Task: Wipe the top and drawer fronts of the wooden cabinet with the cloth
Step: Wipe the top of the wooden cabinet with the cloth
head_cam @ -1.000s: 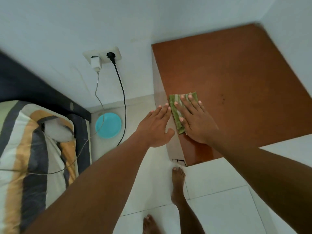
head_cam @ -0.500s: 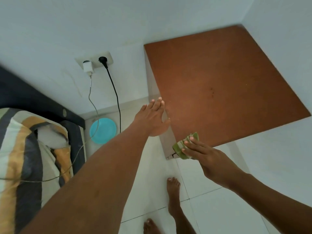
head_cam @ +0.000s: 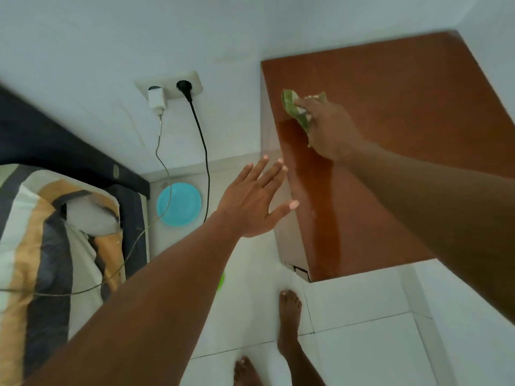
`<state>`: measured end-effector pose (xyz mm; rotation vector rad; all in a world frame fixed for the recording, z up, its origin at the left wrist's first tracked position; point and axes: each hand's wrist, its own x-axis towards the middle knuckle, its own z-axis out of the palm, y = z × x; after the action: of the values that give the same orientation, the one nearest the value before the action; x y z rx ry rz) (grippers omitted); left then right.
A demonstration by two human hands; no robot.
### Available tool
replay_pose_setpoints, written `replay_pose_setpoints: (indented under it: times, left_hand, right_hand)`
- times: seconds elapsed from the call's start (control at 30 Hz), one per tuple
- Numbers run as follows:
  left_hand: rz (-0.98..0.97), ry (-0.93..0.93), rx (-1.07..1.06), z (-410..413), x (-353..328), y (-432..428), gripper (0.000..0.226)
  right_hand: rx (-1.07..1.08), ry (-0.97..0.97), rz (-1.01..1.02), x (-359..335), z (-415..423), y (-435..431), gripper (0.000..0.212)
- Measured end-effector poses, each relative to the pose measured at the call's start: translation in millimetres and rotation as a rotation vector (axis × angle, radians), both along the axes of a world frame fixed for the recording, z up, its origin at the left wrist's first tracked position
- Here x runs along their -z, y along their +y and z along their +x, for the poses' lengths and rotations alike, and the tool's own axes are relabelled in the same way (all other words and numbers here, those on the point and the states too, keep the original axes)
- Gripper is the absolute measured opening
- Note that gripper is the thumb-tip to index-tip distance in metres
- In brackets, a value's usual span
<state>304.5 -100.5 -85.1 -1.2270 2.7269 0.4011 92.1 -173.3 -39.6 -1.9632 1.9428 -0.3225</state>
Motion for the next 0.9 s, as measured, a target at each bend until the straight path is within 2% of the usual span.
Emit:
replay_pose_setpoints:
  times: [0.1, 0.23, 0.33, 0.43, 0.57, 0.67, 0.73, 0.8, 0.9]
  left_hand:
    - [0.018, 0.017, 0.027, 2.3, 4.4, -8.5, 0.088]
    - [-0.035, 0.041, 0.078, 8.8, 4.4, -19.9, 0.088]
    - [-0.037, 0.075, 0.063, 1.9, 8.7, -25.1, 0.085]
    - [0.021, 0.107, 0.019, -2.5, 16.3, -26.8, 0.081]
    - [0.082, 0.119, 0.006, 0.4, 17.2, -29.1, 0.079]
    - [0.093, 0.113, 0.018, 1.6, 12.2, -33.4, 0.078]
    - [0.106, 0.104, 0.023, 2.4, 11.2, -35.2, 0.077]
    - [0.118, 0.100, 0.021, 2.6, 11.5, -35.1, 0.076]
    - [0.142, 0.098, 0.004, 1.3, 11.4, -32.6, 0.077]
  right_hand:
    - [-0.122, 0.037, 0.112, 14.9, -1.6, -32.0, 0.050]
    - [-0.251, 0.196, -0.002, 30.1, -8.1, -60.3, 0.056]
    - [-0.263, 0.233, 0.012, 44.8, -4.4, -65.1, 0.062]
    - [-0.208, 0.169, -0.054, 54.0, 2.9, -62.4, 0.059]
    - [-0.185, -0.018, -0.112, 48.2, -1.0, -67.2, 0.053]
    - [-0.123, -0.110, -0.180, 44.3, 1.0, -99.2, 0.058]
    - [-0.116, -0.136, -0.111, 41.8, 9.4, -134.4, 0.059]
    - [-0.217, -0.023, 0.021, 45.7, 15.8, -159.4, 0.057]
    - [-0.288, 0.187, 0.017, 58.5, 15.7, -160.3, 0.062]
